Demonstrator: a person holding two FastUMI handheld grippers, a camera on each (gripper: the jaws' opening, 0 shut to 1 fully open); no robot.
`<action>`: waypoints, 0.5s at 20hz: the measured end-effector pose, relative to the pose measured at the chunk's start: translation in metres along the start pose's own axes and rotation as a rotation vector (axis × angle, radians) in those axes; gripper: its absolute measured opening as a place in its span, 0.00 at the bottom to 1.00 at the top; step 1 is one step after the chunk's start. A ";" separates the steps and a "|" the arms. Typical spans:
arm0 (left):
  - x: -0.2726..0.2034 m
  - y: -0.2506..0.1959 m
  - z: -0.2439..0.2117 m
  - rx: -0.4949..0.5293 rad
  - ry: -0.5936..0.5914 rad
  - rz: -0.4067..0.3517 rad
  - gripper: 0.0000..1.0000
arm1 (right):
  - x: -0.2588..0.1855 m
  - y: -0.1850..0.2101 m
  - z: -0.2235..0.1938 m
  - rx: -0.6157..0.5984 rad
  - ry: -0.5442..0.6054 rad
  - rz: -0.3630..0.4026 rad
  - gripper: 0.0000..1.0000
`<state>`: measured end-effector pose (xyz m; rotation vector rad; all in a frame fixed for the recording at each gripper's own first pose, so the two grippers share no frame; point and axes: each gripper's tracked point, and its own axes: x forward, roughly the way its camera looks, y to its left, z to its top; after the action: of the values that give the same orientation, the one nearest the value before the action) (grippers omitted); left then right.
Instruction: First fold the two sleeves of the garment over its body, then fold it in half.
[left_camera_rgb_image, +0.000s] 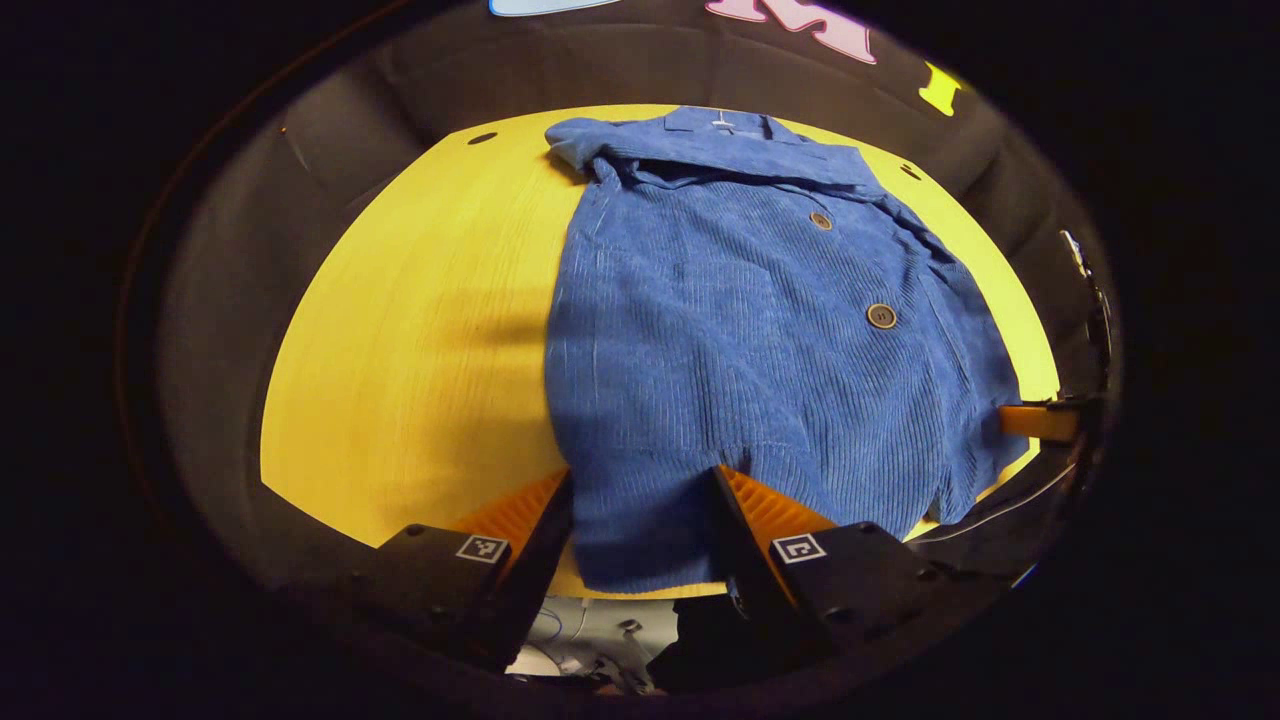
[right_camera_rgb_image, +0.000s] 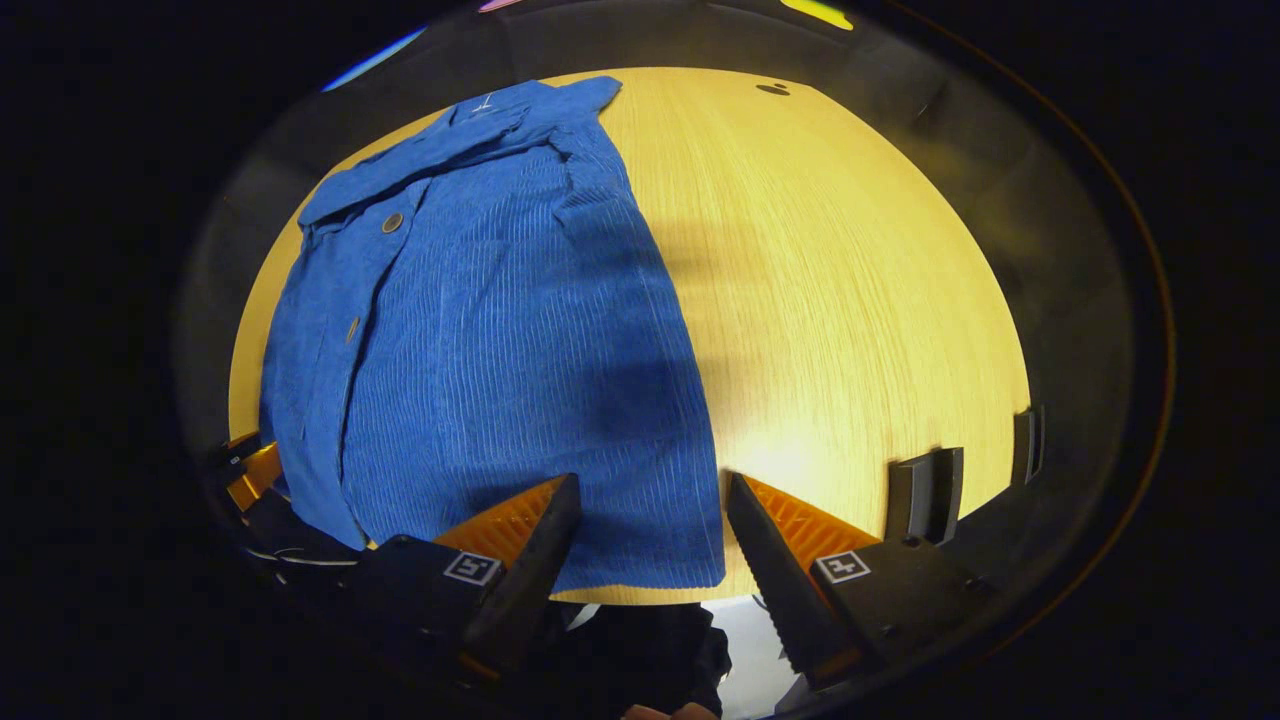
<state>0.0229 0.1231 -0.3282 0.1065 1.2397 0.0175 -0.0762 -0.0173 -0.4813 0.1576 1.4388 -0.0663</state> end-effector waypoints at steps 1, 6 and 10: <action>0.001 0.000 0.000 0.006 0.002 0.000 0.79 | -0.001 0.000 -0.001 0.003 0.013 -0.003 0.98; 0.000 -0.001 -0.001 0.000 0.020 0.002 0.79 | -0.001 0.002 -0.003 0.034 0.041 -0.013 0.97; -0.004 -0.008 0.001 -0.020 0.075 -0.014 0.56 | -0.005 0.014 0.000 0.030 0.034 0.001 0.77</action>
<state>0.0220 0.1144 -0.3252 0.0803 1.3151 0.0217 -0.0747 -0.0038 -0.4756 0.1848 1.4722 -0.0841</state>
